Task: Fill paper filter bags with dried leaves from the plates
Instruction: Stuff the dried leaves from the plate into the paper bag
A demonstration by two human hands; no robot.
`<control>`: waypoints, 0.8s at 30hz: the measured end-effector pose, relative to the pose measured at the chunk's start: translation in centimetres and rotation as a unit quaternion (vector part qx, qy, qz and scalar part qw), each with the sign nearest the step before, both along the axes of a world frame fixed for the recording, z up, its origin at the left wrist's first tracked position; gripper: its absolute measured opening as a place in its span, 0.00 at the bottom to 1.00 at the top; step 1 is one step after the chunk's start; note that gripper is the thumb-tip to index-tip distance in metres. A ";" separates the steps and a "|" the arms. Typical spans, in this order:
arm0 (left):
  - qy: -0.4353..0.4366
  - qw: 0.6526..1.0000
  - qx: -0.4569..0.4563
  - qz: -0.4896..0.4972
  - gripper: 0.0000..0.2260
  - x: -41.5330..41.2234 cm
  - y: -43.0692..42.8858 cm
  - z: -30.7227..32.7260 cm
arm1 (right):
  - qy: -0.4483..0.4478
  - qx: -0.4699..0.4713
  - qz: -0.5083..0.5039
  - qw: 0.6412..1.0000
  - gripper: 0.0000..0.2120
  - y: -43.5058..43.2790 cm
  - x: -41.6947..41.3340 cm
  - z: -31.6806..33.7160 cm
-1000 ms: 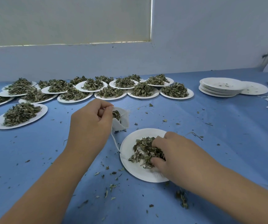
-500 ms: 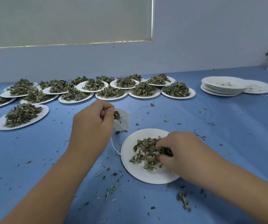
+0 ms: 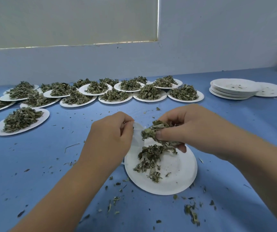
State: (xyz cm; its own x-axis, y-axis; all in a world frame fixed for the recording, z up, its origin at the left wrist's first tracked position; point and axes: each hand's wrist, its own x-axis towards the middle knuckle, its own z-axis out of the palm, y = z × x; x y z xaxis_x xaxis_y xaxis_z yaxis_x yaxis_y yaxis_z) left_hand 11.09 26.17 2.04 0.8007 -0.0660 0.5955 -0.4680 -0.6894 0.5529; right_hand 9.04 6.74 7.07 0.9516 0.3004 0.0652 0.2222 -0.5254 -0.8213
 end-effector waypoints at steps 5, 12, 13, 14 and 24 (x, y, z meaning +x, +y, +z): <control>-0.007 1.000 -0.022 -0.019 0.07 -0.3 -0.5 -0.1 | 0.034 0.003 -0.013 0.999 0.05 1.3 0.8 -0.7; 0.044 0.997 -0.057 -0.037 0.12 -0.7 -1.6 -0.3 | -0.016 -0.065 -0.065 0.996 0.04 1.9 1.0 -1.4; 0.048 0.997 -0.056 -0.038 0.13 -0.7 -1.8 -0.4 | -0.025 -0.071 -0.070 0.995 0.04 2.0 0.9 -1.5; 0.053 0.996 -0.056 -0.038 0.12 -0.8 -1.9 -0.4 | -0.033 -0.077 -0.076 0.994 0.03 2.1 0.9 -1.6; 0.087 0.992 -0.086 -0.027 0.08 -0.8 -2.6 -0.9 | -0.097 -0.144 -0.101 0.980 0.07 2.8 0.4 -2.4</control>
